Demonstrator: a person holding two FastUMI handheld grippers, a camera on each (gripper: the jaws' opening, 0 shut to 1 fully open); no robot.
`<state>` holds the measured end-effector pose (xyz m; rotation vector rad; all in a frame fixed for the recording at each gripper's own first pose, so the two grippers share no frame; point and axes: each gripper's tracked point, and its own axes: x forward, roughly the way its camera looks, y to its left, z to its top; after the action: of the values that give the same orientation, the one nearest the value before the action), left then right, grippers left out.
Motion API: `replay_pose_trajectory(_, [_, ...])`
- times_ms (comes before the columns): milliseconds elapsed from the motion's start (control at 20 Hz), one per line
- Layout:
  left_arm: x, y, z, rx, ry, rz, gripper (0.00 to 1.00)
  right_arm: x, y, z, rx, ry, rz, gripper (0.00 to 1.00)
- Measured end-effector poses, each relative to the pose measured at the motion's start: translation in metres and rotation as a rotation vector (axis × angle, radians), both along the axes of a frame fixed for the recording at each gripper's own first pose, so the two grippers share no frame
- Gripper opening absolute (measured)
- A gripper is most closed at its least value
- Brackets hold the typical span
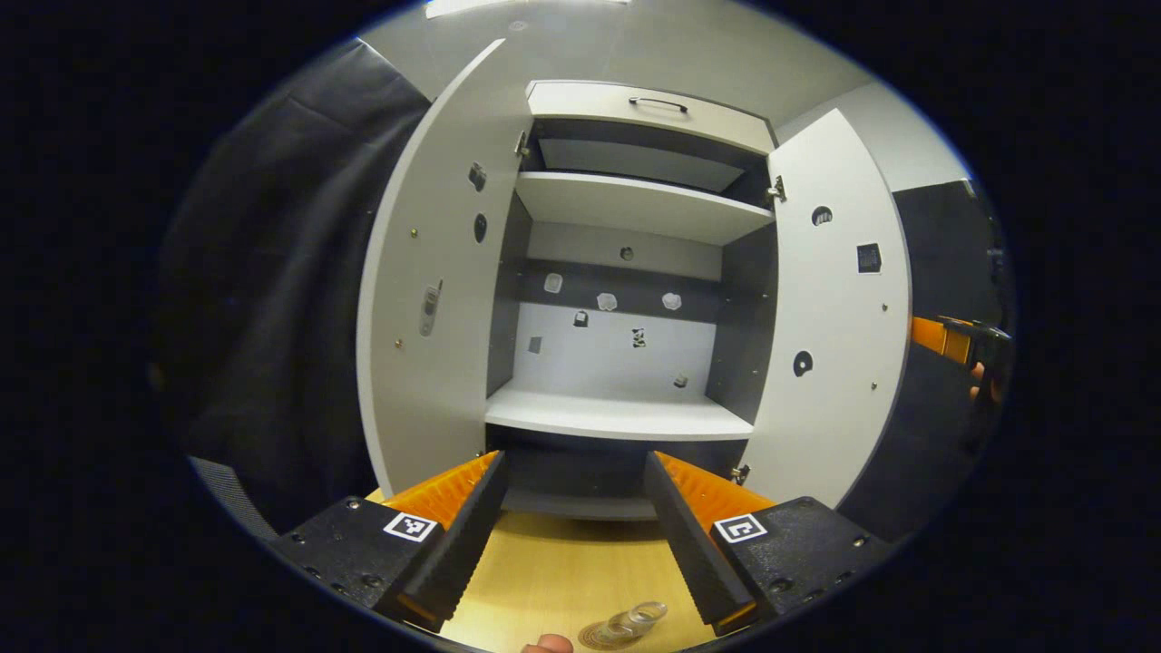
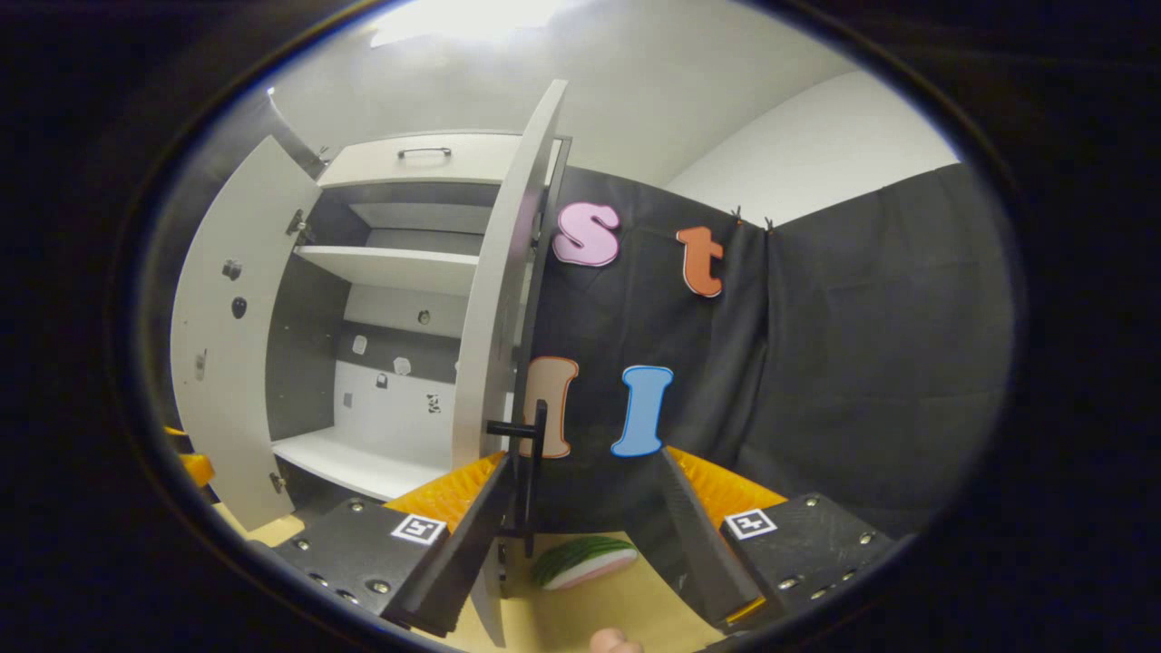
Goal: Grasp the bottle in the cabinet with the left hand and place it on the coaster, then close the right door with the right hand and the left door with the left hand.
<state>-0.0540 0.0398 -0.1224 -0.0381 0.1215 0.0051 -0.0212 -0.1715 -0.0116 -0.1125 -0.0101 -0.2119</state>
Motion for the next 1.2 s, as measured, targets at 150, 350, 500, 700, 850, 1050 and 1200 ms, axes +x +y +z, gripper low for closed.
replay_pose_trajectory(150, [-0.005,0.021,0.007,0.014,-0.008,0.048,0.95,0.002,0.0,-0.001,0.028,-0.003,-0.004,0.93])
replay_pose_trajectory(350, [-0.013,0.046,0.013,0.017,-0.006,0.095,0.95,0.004,0.009,-0.002,0.041,-0.008,0.023,0.95])
replay_pose_trajectory(500, [-0.012,0.062,0.019,0.027,-0.014,0.12,0.95,0.005,0.018,-0.001,0.042,-0.012,0.032,0.92])
replay_pose_trajectory(700, [-0.011,0.072,0.028,0.022,-0.029,0.13,0.95,0.008,0.036,-0.002,0.05,-0.014,0.062,0.98])
replay_pose_trajectory(850, [-0.009,0.078,0.031,0.025,-0.034,0.135,0.95,0.012,0.052,-0.002,0.054,-0.015,0.091,0.98])
replay_pose_trajectory(1050, [-0.011,0.085,0.036,0.032,-0.041,0.14,0.95,0.017,0.073,-0.003,0.057,-0.01,0.128,0.95])
replay_pose_trajectory(1200, [-0.014,0.093,0.038,0.035,-0.049,0.151,0.91,0.023,0.091,-0.006,0.074,-0.002,0.159,0.95])
